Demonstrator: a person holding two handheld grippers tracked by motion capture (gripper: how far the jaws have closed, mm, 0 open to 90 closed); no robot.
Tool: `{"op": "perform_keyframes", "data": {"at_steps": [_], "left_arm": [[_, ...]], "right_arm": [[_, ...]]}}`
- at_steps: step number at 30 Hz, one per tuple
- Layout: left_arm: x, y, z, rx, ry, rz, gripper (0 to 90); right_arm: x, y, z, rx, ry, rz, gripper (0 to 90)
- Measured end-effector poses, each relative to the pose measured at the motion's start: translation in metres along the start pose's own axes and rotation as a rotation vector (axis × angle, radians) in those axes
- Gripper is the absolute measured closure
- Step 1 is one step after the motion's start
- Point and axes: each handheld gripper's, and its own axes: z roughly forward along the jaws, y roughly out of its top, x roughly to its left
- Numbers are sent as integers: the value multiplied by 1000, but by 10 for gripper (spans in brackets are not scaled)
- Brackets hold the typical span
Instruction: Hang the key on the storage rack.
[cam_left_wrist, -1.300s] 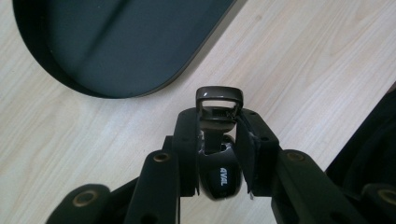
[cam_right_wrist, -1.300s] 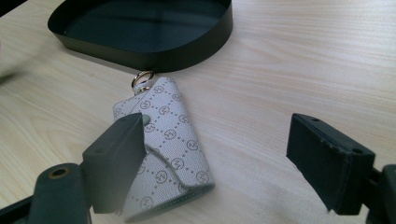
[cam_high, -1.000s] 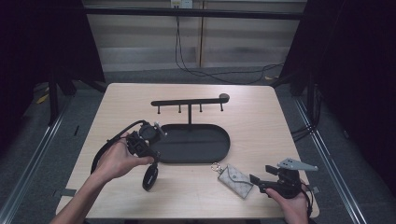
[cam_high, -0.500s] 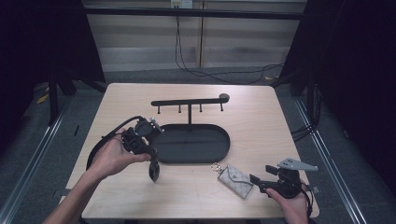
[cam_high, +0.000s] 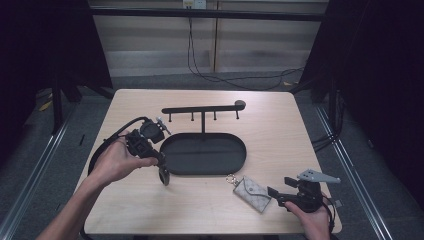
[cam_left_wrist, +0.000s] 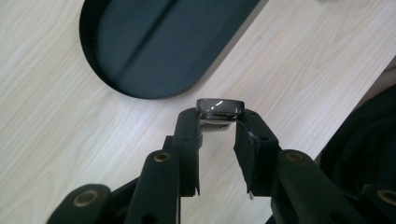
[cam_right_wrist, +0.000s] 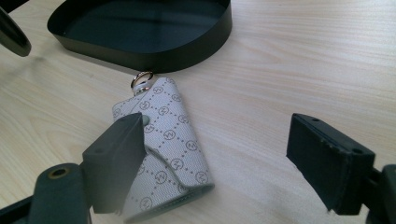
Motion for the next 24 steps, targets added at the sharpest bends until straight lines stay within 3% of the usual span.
{"op": "perform_keyframes", "data": {"at_steps": [13,24], "left_arm": [[9,14,-9,47,-8,-19,709],[21,25,-20,53,4,-56,709]], "right_arm": [[0,0,0,0,1,-1,192],[0,0,0,2,1,-2,192]]}}
